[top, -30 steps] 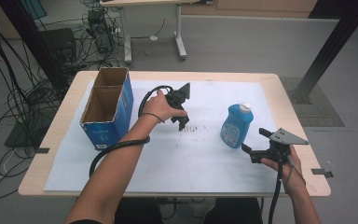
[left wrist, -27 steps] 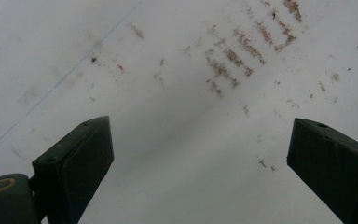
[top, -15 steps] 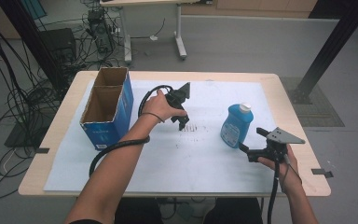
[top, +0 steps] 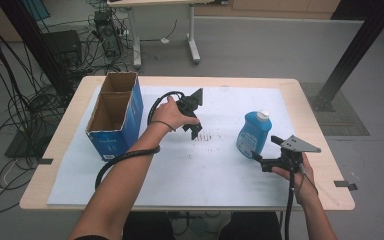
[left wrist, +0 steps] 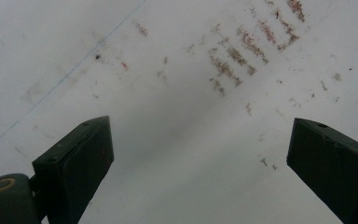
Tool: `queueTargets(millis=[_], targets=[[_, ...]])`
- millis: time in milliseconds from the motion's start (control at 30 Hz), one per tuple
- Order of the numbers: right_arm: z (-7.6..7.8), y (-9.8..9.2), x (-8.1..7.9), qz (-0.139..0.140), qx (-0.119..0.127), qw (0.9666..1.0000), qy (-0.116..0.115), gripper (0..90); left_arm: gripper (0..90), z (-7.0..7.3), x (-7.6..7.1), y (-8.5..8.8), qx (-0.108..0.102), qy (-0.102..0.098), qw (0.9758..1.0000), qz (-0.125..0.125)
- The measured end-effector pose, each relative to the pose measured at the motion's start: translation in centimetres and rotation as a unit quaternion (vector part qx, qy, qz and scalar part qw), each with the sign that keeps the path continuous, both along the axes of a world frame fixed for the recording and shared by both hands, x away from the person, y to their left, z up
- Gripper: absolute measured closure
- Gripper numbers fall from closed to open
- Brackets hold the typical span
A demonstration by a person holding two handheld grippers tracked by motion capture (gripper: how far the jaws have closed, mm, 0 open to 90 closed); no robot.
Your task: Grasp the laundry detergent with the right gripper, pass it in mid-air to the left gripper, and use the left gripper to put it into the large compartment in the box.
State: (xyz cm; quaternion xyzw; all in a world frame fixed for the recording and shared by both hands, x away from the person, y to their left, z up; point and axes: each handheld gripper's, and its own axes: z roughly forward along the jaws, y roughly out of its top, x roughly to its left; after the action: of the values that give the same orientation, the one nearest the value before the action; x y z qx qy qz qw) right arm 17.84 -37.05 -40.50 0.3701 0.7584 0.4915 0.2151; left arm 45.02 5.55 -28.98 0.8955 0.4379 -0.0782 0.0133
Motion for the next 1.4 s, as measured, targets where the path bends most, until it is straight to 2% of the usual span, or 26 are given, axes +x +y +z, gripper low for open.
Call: queueTargets(millis=[567,967,1400], targets=[[-0.6,0.8,0.6,0.003,0.003,1.0,-0.001,2.5,7.5,0.0,0.0,0.0,0.003,0.0,1.0,0.0],[-1.4,1.0,1.3,0.0,0.022,0.9998,0.002,2.6,7.5,-0.1,-0.1,0.0,0.003,0.002,1.0,0.0],[-1.5,1.7,1.8,-0.001,0.022,0.9997,0.0,2.6,7.5,-0.2,-0.1,-0.1,0.002,0.003,1.0,-0.004]])
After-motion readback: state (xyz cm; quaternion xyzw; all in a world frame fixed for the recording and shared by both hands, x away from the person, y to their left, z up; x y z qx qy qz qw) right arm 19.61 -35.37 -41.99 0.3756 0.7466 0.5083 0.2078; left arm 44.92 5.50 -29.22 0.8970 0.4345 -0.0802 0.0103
